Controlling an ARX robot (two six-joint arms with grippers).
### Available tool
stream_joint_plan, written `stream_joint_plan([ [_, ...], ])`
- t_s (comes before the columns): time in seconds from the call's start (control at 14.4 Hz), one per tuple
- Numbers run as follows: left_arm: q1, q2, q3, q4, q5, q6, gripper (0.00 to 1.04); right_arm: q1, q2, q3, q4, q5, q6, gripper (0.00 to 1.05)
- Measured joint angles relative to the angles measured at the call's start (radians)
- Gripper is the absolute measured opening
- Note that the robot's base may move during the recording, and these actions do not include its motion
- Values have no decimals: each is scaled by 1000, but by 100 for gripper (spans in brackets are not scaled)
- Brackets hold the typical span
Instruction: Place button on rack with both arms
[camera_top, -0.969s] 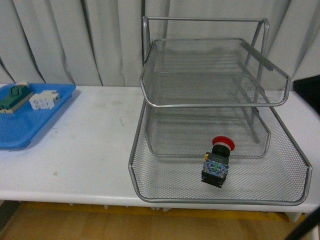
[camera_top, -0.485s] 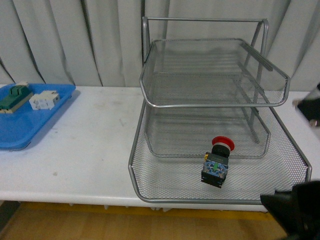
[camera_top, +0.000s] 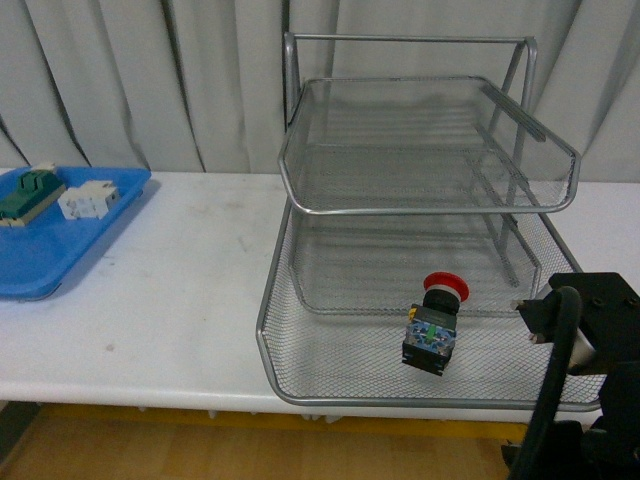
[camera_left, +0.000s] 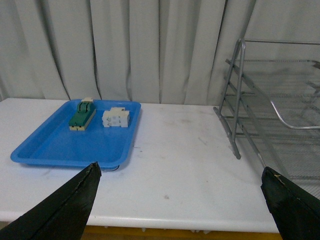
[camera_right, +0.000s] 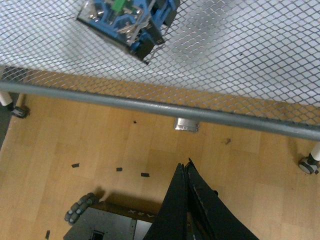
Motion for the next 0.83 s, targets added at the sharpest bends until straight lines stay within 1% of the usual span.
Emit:
stream_joint_plan([
  [0.42, 0, 0, 0, 0, 0, 0, 98, -65, 145, 106, 3, 5, 17, 2],
  [0.83, 0, 0, 0, 0, 0, 0, 98, -78, 172, 192, -27, 9, 16, 2],
])
